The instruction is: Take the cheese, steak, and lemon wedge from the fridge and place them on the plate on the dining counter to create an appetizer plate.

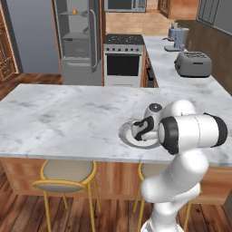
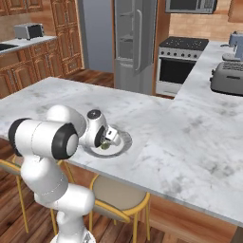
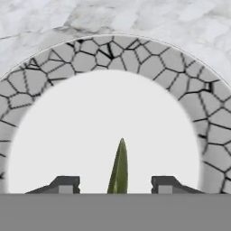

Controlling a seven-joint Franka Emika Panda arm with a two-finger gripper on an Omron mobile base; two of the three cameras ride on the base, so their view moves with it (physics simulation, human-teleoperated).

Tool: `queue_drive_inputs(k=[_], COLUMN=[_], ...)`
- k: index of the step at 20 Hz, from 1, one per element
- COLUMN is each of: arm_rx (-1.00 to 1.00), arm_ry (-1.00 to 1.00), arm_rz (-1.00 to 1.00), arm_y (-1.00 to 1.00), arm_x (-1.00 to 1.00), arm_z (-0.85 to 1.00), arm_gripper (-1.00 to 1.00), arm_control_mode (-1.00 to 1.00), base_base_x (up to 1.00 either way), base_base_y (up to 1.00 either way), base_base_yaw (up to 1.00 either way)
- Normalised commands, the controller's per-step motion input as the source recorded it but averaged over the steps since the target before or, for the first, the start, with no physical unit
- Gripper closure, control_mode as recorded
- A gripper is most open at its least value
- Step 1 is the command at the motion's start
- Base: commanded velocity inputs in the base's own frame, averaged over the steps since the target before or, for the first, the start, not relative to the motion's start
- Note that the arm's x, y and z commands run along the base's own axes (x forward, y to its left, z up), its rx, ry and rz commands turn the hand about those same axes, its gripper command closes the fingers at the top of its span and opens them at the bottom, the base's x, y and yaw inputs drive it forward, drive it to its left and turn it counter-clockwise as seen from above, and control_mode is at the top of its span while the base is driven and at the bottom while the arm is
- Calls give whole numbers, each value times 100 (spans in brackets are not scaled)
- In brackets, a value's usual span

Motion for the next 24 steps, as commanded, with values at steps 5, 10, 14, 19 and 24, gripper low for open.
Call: queue_drive_inputs(k=[5,10,14,19,24], arm_rx=[0,0,-6,-10,-11], arm_ry=[-1,-4,-10,-9,-13], arm_rz=[0,0,2,5,9], arm_y=[-12,-7,2,5,7], arm_x=[-25,-98,-100,-87,-89], arm_z=[15,91,100,100,100], arm_gripper=[-100,-100,-100,-100,-100], arm_control_mode=[-100,-100,-100,-100,-100], base_base_x=[0,0,0,0,0], base_base_y=[0,0,0,0,0], base_base_yaw=[0,0,0,0,0])
